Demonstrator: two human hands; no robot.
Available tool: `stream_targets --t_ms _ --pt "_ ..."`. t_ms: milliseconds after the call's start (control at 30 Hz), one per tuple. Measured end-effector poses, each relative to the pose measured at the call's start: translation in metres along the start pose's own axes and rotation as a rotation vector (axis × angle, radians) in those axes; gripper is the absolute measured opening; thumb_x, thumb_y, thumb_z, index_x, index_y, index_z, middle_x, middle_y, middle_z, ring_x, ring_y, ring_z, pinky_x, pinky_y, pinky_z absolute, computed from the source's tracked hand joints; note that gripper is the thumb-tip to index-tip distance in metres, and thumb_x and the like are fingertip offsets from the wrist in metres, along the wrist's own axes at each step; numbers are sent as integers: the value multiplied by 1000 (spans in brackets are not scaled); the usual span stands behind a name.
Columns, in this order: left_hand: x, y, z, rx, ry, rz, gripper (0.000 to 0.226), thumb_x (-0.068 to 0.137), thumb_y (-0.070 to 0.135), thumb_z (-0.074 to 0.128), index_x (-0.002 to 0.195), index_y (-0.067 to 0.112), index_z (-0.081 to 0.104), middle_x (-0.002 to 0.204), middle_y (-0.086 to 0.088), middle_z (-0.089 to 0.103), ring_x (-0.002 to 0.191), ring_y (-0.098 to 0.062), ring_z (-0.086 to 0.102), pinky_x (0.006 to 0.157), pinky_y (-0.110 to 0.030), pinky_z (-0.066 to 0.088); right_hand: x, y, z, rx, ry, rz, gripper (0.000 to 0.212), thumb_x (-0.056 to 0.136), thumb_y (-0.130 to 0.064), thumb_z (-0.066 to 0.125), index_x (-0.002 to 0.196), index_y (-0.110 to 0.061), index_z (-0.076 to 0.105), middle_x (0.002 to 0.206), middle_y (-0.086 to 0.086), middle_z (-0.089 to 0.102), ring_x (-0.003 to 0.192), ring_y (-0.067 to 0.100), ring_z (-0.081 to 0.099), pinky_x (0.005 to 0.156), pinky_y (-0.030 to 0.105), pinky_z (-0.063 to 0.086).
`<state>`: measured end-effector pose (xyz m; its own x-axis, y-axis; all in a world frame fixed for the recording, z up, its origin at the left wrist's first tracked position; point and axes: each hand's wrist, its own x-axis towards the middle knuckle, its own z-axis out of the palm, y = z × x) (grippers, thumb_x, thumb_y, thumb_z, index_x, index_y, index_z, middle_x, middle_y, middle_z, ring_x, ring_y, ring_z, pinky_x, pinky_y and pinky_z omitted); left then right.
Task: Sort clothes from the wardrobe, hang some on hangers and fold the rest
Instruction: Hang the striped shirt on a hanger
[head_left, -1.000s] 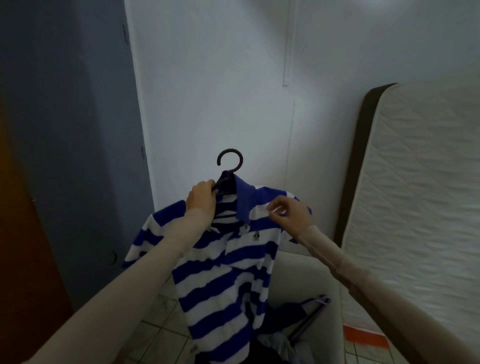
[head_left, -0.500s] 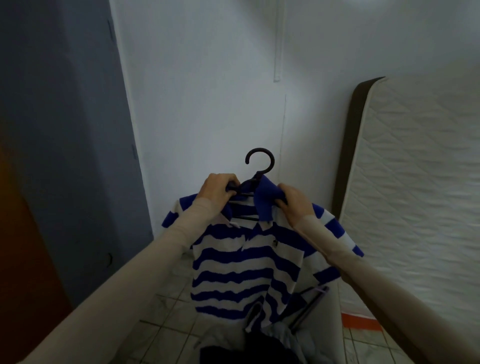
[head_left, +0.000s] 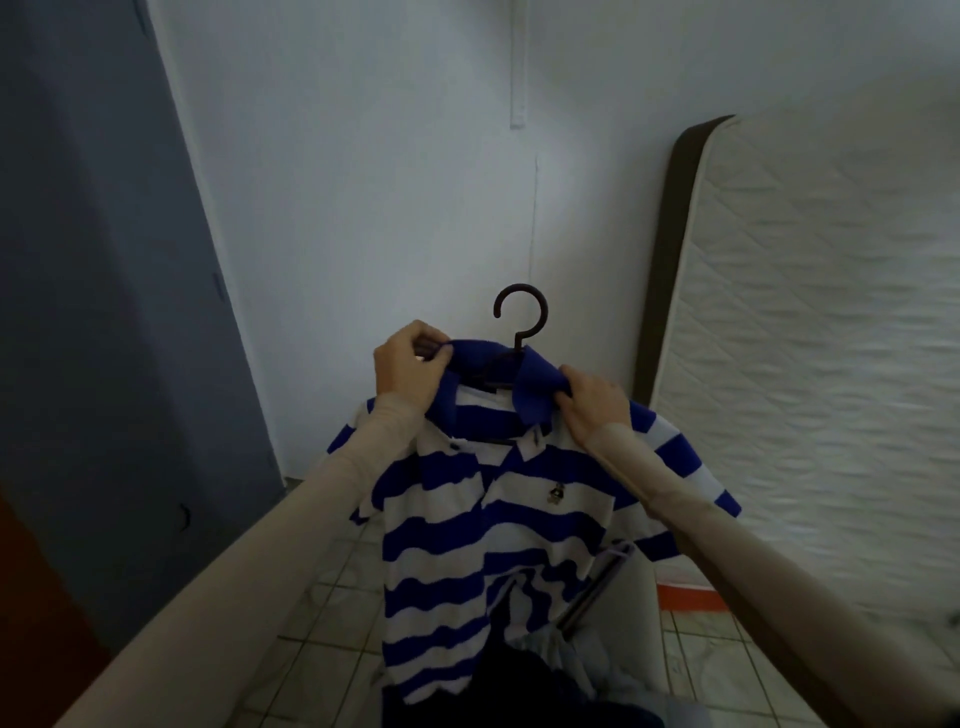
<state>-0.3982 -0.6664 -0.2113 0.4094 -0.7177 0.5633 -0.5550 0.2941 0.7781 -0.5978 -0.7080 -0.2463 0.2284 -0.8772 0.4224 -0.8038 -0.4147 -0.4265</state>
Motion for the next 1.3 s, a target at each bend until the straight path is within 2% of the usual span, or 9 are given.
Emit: stream_targets --t_ms 100,200,367,467,700,867,1033,1133,1300 --pt "1 -8 22 -136 -252 -161 23 97 17 43 98 6 63 97 -6 60 91 -16 53 69 -8 42 10 16 7 -20 -32 68 17 97 -20 40 104 -14 55 96 5 62 89 21 57 91 35 39" --pt "0 -29 50 -133 -440 -339 33 100 18 32 123 13 54 113 -5 55 100 -20 50 81 -25 43 22 41 16 -20 -106 135 19 96 -19 39 104 -14 56 98 7 63 93 23 58 98 39 38" --pt "5 -81 95 278 -658 -163 49 89 -8 43 136 7 40 134 -13 49 121 -26 47 96 -28 41 48 86 40 -9 -278 204 25 97 -21 35 108 -16 57 105 10 63 100 26 57 103 42 35" --pt "8 -110 119 469 -743 -122 51 85 -2 56 133 7 40 131 -15 51 118 -25 50 97 -30 42 60 110 58 1 -364 241 29 97 -22 35 115 -16 57 109 10 63 104 27 56 104 42 34" --pt "4 -149 152 600 -620 -97 23 88 8 61 110 1 58 112 -18 59 101 -27 55 73 -22 35 76 143 98 71 -480 301 28 96 -23 40 113 -12 59 109 10 63 102 25 56 86 31 31" --pt "11 -168 175 612 -566 -133 21 89 7 58 109 0 59 111 -20 58 100 -29 54 74 -24 36 89 155 121 -13 -407 291 22 95 -22 45 112 -15 57 112 8 60 109 26 53 100 40 33" --pt "21 -188 202 541 -441 -127 14 88 2 57 101 -1 61 105 -19 58 99 -27 51 72 -21 32 105 162 135 -320 -293 220 25 94 -23 49 118 -18 55 124 8 44 120 27 40 101 41 33" --pt "27 -202 217 494 -381 -150 13 88 0 56 99 -1 61 103 -18 58 97 -25 51 74 -19 32 112 165 151 -213 -277 300 23 95 -17 46 115 -13 55 120 10 50 106 26 53 86 35 43" --pt "36 -229 238 411 -356 -297 17 89 0 56 106 -1 61 108 -18 58 95 -23 52 73 -20 34 126 177 176 -91 -268 351 25 96 -13 44 119 -8 52 125 14 48 110 29 53 89 35 44"
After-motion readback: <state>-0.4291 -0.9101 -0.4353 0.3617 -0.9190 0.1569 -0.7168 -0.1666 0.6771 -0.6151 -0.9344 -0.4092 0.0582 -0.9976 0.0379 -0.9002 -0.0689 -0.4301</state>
